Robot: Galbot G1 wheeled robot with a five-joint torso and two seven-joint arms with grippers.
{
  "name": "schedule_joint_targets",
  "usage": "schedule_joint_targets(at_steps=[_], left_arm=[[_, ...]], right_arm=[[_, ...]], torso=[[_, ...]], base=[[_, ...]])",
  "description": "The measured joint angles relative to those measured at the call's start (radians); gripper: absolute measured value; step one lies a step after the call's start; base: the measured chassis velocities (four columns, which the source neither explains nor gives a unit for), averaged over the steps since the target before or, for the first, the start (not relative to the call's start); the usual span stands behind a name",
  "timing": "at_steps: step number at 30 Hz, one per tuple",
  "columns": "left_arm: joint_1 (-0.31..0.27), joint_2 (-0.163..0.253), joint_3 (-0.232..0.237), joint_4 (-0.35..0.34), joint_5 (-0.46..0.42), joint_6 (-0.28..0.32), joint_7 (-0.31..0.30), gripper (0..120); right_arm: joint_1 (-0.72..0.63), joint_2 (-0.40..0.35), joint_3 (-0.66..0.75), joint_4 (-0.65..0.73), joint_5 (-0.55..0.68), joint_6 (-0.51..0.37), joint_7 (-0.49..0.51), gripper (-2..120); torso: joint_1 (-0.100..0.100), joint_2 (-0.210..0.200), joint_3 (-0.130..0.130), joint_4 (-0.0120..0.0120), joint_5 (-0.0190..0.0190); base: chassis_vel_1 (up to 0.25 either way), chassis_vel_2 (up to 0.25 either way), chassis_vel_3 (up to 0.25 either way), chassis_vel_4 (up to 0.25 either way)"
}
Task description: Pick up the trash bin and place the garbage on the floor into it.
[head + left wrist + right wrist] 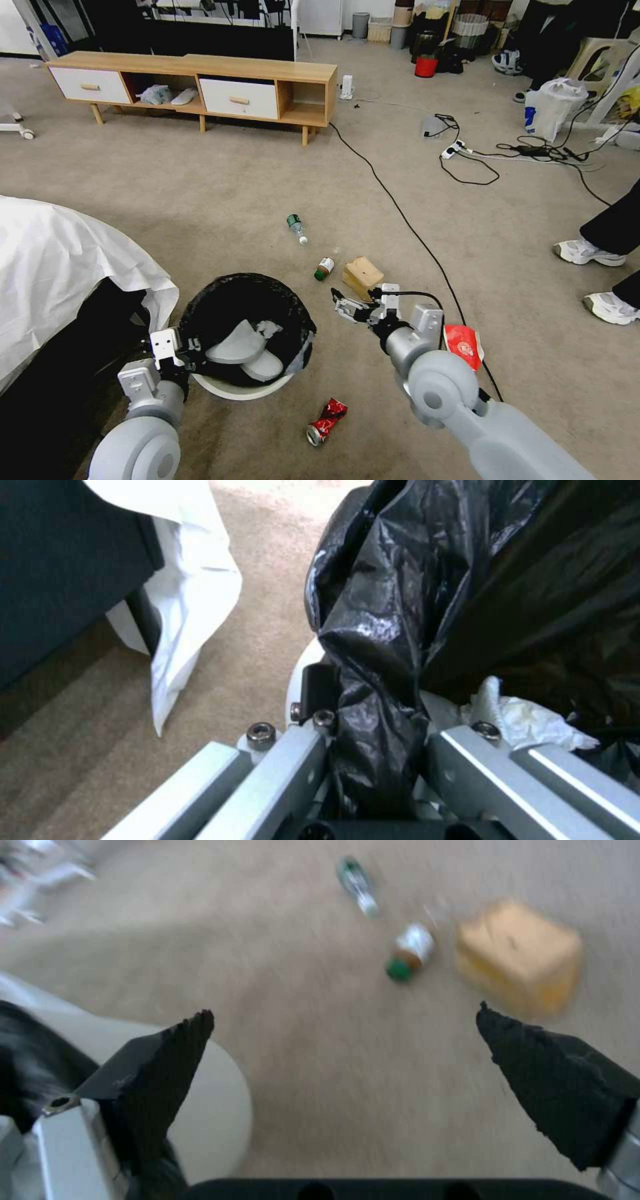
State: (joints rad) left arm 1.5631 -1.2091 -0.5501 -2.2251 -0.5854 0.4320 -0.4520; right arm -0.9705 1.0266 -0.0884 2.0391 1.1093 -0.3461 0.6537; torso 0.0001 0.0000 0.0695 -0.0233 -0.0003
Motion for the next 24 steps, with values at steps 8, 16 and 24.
schedule_joint_targets(at_steps=[8, 16, 24], left_arm=[[-0.018, -0.003, -0.024, 0.014, -0.001, -0.008, -0.034, 1], [-0.027, 0.011, -0.029, 0.004, -0.043, -0.002, -0.033, 1], [-0.044, 0.053, -0.051, -0.034, -0.108, 0.034, -0.043, 1]], right_arm=[[0.057, -0.007, -0.037, -0.001, 0.217, -0.109, 0.219, 100], [0.089, 0.025, -0.071, -0.037, 0.392, -0.195, 0.366, 100], [0.130, 0.128, -0.121, -0.128, 0.519, -0.230, 0.448, 100]], torso=[[0.000, 0.000, 0.000, -0.0004, 0.0002], [0.000, 0.000, 0.000, -0.0001, 0.0003], [0.000, 0.000, 0.000, -0.0001, 0.0001]], base=[[0.000, 0.000, 0.000, 0.000], [0.000, 0.000, 0.000, 0.000], [0.000, 0.000, 0.000, 0.000]])
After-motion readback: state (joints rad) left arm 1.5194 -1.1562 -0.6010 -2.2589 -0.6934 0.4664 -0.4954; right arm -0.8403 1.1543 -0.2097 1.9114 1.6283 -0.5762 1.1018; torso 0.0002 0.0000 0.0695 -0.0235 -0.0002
